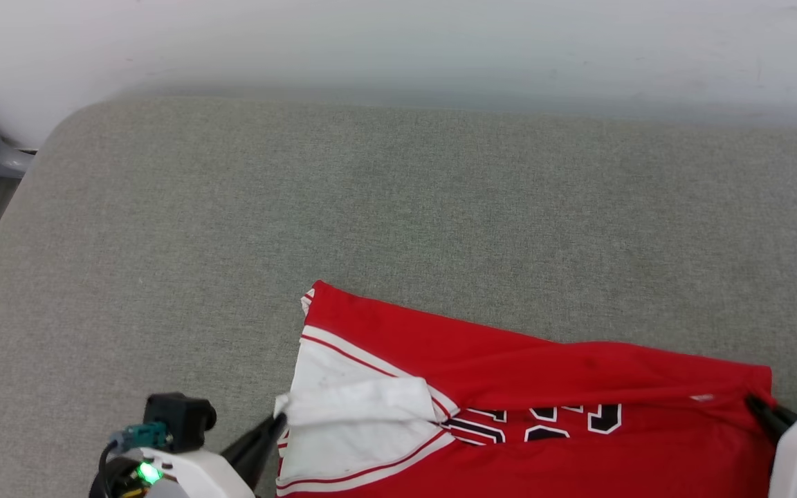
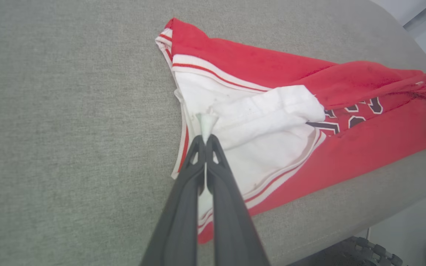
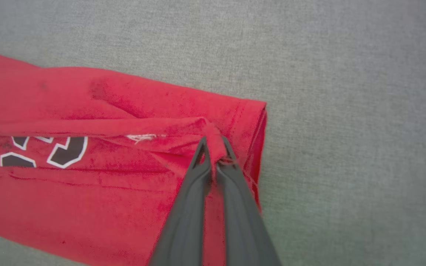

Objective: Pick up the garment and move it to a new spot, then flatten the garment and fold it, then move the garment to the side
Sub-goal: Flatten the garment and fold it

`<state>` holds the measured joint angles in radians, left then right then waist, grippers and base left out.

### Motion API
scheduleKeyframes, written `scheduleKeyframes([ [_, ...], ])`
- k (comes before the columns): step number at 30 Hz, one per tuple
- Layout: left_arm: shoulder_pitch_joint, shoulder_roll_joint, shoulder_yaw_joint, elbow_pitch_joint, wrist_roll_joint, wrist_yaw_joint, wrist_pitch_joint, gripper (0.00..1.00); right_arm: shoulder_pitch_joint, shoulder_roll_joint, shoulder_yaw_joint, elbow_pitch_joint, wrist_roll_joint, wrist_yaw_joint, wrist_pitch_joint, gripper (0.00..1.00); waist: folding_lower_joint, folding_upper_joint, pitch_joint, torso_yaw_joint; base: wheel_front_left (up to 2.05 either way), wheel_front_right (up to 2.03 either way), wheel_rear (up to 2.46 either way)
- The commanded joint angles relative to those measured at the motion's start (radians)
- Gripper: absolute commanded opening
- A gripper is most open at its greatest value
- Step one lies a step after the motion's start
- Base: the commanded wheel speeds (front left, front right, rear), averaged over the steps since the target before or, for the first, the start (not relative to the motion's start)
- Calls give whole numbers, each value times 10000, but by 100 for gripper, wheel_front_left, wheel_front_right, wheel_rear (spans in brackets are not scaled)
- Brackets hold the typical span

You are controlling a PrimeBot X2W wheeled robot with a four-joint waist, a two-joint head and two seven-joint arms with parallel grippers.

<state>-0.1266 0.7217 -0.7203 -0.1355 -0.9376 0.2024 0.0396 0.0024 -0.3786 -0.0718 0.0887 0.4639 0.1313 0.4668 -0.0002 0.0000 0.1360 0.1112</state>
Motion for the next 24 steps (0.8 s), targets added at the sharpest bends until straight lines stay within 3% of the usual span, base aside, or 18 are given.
scheduleKeyframes([
  [1, 151, -75, -59, 104, -96, -88, -80, 0, 207, -266, 61, -12, -88, -12, 21, 0, 2, 0, 0, 6, 0, 0, 0],
  [7, 151, -340, -510, 942, 134, -405, -66, 0, 566, -676, 581, 481, 48, -12, -133, 0, 2, 0, 21, 29, 0, 0, 0],
  [8, 81, -399, -594, 1113, 219, -438, -95, 9, 572, -758, 766, 535, 103, -12, -190, 1, 2, 0, 23, 32, 0, 0, 0],
  [9, 5, -414, -691, 1312, 377, -434, -84, 38, 585, -828, 891, 608, 187, -12, -196, 35, 2, 0, 19, 30, 0, 0, 0],
  [10, -64, -468, -765, 1525, 515, -447, -104, 74, 579, -903, 1017, 682, 240, -12, -236, 100, 2, 0, 14, 28, 0, 0, 0],
  [11, -122, -542, -831, 1688, 604, -470, -133, 100, 558, -987, 1137, 711, 263, -12, -282, 100, 2, 0, 7, 25, 0, 0, 0],
  [18, -339, -829, -818, 2450, 890, -578, -778, 100, 452, -1316, 1444, 780, 818, -11, -278, 100, 2, 0, -234, -69, 0, 0, 0],
  [22, -478, -886, -465, 2365, 1150, -409, -1705, 100, 360, -1278, 1073, 255, 1293, -11, 203, 100, 2, 0, -384, -121, 0, 0, 0],
  [24, -630, -952, -53, 1969, 1486, -139, -2560, 100, 328, -950, 246, -236, 1348, -11, 1031, 100, 2, 0, -441, -116, 0, 0, 0],
])
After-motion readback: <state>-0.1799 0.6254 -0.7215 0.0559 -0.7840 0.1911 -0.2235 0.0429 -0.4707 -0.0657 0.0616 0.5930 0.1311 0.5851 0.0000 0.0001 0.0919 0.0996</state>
